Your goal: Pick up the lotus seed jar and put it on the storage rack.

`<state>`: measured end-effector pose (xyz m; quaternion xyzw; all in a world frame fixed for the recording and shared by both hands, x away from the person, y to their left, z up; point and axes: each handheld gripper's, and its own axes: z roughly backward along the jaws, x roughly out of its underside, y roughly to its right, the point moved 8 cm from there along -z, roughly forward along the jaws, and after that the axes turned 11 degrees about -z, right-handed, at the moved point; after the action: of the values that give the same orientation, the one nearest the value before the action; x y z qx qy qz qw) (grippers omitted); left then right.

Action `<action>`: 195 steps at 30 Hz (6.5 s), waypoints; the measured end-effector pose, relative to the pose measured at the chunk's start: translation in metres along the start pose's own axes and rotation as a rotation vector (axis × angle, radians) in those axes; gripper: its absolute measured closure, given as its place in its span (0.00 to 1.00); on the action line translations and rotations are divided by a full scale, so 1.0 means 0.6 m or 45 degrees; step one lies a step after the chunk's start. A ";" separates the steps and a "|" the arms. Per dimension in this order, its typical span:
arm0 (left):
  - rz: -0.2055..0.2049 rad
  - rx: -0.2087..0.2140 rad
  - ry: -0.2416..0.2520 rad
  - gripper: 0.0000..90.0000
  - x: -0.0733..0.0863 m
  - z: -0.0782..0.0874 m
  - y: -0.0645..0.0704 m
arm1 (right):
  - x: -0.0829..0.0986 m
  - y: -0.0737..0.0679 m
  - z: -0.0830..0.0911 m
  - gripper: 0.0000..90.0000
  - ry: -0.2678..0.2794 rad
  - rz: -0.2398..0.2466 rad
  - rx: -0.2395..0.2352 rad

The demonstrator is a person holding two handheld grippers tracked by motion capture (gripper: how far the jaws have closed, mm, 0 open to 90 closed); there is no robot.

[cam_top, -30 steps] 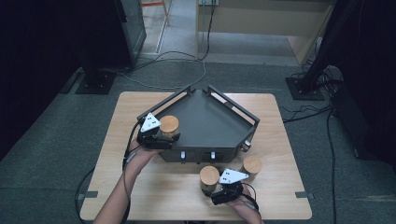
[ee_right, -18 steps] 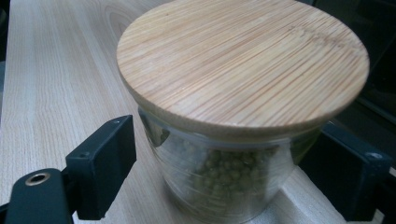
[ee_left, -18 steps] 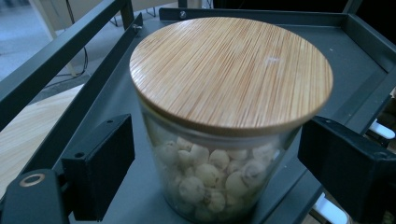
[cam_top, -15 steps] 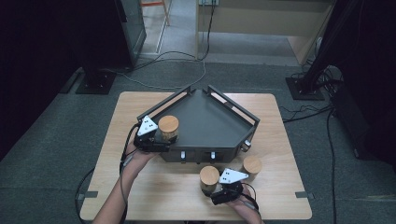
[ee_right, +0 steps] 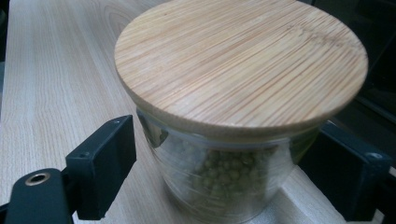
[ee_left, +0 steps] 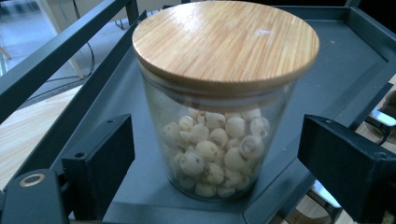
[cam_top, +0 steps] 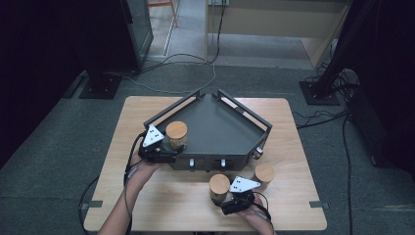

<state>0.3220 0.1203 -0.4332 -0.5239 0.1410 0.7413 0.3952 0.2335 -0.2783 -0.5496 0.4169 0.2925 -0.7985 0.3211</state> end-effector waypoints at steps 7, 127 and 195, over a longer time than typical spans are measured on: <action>0.012 -0.002 0.001 0.12 0.006 0.005 0.000 | 0.000 0.000 0.000 0.15 0.001 0.002 0.001; -0.047 -0.045 0.080 0.12 0.099 0.064 0.077 | 0.001 -0.012 -0.002 0.19 -0.001 0.044 0.049; -0.007 0.010 0.069 0.12 0.182 0.060 0.100 | 0.002 -0.013 0.000 0.19 0.006 0.020 0.069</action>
<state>0.2391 0.1517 -0.5279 -0.5424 0.1531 0.7253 0.3953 0.2272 -0.2739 -0.5493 0.4297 0.2684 -0.8025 0.3153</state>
